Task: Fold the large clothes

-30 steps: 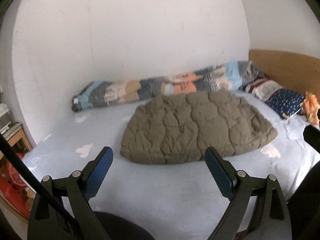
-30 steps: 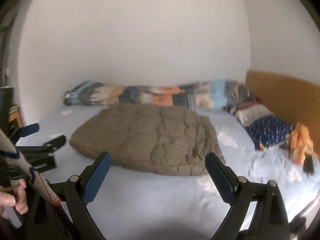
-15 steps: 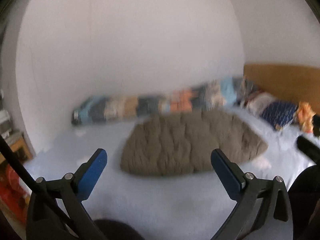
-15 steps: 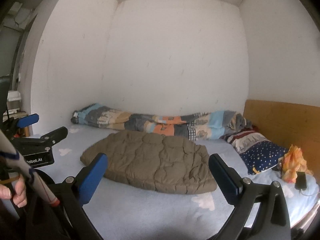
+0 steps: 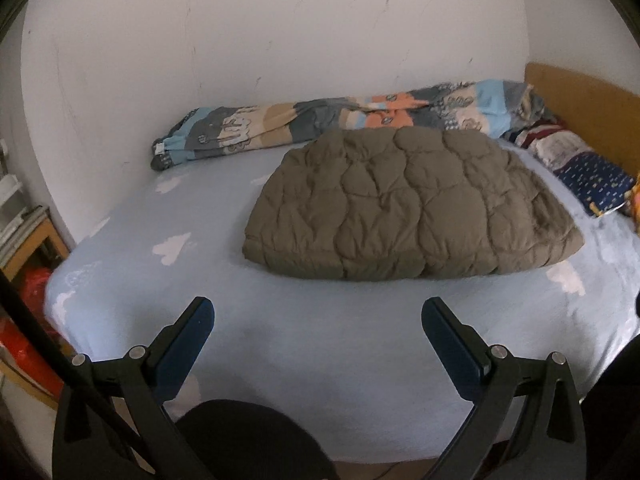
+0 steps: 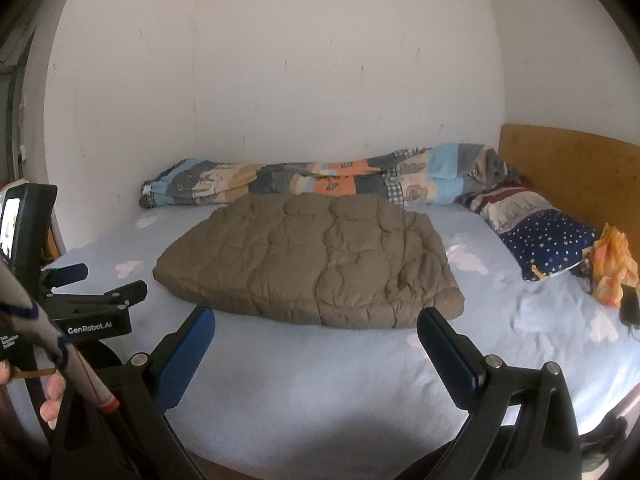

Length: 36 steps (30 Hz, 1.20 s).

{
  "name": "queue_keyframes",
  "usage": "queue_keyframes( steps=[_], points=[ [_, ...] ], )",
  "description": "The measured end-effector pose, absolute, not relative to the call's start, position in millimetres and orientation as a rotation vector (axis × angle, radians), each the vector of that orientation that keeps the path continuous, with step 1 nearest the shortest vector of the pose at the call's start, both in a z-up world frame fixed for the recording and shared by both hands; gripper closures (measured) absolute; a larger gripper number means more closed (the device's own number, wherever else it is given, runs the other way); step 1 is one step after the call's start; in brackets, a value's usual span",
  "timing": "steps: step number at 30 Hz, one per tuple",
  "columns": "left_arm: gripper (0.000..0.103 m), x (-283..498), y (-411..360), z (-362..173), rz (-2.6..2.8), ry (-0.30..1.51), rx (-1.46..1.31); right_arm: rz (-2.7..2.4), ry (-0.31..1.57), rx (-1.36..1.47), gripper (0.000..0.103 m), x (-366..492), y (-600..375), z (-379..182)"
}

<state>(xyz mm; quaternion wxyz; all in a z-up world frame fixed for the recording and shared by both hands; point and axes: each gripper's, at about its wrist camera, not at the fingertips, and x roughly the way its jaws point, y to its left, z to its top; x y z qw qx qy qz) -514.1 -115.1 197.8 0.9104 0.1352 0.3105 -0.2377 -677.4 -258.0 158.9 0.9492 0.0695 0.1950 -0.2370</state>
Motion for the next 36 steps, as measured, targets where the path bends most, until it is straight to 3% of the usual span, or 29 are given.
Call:
queue_keyframes(
  steps=[36],
  points=[
    [0.0, -507.0, -114.8, 192.0, -0.447, 0.681, 0.286, -0.488, 0.459, 0.105, 0.0, -664.1, -251.5, 146.0]
  ],
)
